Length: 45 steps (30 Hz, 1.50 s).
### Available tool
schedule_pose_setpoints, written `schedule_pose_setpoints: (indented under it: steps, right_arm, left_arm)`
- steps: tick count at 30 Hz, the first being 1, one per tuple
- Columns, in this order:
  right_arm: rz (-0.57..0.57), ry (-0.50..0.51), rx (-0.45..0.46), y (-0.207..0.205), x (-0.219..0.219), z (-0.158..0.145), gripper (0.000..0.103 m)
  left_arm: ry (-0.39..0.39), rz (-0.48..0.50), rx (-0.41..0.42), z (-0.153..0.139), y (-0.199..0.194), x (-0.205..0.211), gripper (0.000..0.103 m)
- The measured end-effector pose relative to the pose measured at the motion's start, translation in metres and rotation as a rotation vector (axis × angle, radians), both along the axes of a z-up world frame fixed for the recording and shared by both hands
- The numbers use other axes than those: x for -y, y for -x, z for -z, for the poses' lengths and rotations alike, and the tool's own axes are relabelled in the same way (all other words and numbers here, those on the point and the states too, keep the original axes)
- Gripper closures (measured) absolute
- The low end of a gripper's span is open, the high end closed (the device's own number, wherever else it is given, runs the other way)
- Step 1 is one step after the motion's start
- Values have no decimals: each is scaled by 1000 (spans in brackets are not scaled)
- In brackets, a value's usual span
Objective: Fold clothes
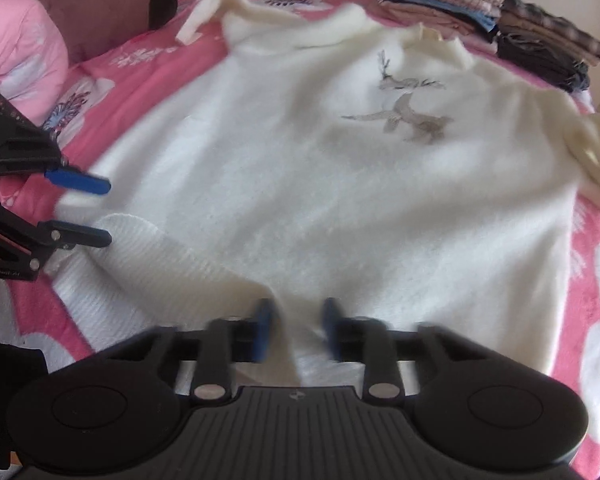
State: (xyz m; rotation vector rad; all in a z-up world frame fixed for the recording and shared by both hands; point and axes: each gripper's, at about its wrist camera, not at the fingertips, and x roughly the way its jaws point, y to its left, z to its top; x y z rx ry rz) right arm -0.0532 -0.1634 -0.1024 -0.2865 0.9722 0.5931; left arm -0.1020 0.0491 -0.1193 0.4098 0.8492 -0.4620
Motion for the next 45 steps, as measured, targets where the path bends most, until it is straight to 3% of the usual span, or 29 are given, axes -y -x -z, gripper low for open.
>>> schedule_pose_setpoints:
  steps: [1, 7, 13, 18, 27, 31, 37, 41, 45]
  right_arm:
    - [-2, -15, 10, 4, 2, -4, 93]
    - [-133, -91, 87, 41, 15, -26, 96]
    - [-281, 11, 95, 76, 13, -17, 96]
    - [-320, 153, 147, 91, 4, 9, 96]
    - [-313, 178, 140, 91, 3, 23, 96]
    - [-308, 207, 140, 96, 2, 22, 91]
    - [-236, 186, 107, 100, 19, 13, 83]
    - [-132, 164, 81, 102, 39, 5, 79]
    - [39, 115, 45, 100, 68, -1, 77]
  left_arm:
    - [10, 3, -2, 0, 1, -3, 85]
    - [20, 33, -3, -6, 17, -12, 95]
    - [-37, 102, -35, 1, 39, -9, 96]
    - [-83, 125, -43, 16, 44, -6, 96]
    - [-120, 150, -50, 21, 44, -7, 92]
    - [-96, 98, -82, 16, 43, -17, 83]
    - [-111, 16, -115, 14, 53, -42, 81]
    - [-76, -133, -191, 13, 49, -66, 74]
    - [36, -309, -218, 7, 34, -89, 73]
